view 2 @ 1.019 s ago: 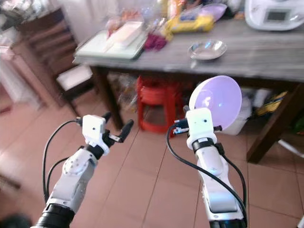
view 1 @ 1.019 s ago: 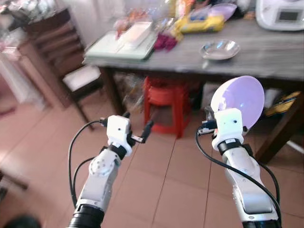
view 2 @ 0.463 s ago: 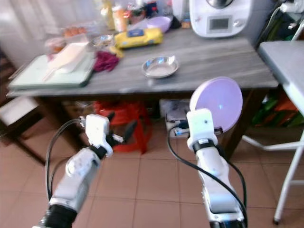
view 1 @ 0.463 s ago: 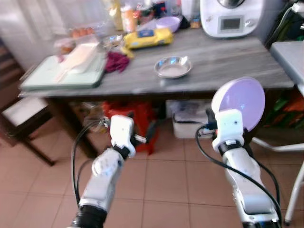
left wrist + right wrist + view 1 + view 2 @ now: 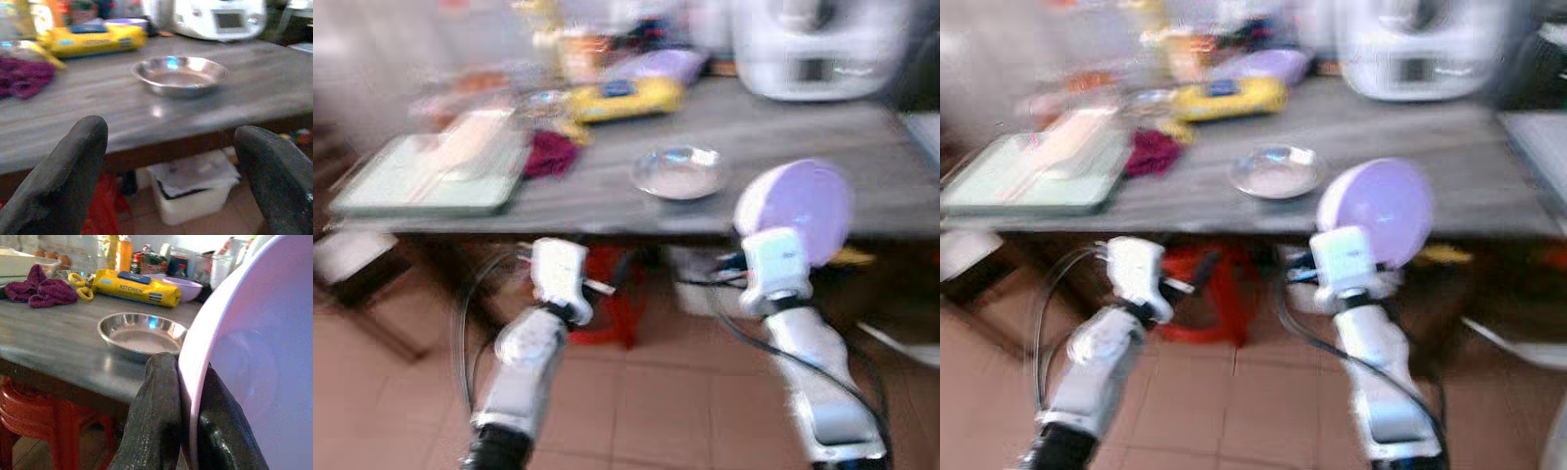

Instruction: Setting the table

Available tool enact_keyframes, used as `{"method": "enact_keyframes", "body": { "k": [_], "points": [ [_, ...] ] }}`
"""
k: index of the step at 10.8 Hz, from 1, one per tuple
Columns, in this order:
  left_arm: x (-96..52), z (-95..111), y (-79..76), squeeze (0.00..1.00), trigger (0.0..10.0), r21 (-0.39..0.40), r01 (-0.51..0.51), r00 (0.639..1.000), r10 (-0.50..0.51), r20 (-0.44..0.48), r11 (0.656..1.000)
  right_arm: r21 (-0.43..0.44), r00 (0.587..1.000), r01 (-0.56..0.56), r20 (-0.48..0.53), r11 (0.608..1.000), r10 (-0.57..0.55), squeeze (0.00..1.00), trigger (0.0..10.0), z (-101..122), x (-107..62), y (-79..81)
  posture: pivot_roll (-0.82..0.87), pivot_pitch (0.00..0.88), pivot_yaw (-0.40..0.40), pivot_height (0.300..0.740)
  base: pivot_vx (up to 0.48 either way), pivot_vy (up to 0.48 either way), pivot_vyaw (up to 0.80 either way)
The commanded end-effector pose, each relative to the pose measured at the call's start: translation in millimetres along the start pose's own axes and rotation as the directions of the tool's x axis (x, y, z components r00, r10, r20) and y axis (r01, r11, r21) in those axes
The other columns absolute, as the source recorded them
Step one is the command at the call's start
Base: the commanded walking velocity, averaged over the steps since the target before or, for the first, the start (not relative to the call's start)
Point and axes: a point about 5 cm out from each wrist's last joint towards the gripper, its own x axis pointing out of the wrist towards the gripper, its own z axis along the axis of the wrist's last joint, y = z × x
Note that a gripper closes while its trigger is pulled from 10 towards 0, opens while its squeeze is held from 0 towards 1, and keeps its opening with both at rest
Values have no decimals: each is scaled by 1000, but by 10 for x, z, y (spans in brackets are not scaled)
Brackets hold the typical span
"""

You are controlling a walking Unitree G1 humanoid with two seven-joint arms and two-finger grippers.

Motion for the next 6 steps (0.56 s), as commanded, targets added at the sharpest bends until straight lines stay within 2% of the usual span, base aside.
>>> {"method": "enact_keyframes", "body": {
  "k": [1,6],
  "points": [
    [-46,28,133,0,10000,24,-30,1000,30,1,999,19,999,-30,44,999,29,0,10000,98,28,99,-99,75,109,740,480,0,0],
    [-46,15,87,0,10000,14,-22,1000,22,0,1000,14,999,-12,40,1000,11,0,10000,94,23,54,-106,78,103,740,480,0,0]
  ]
}}
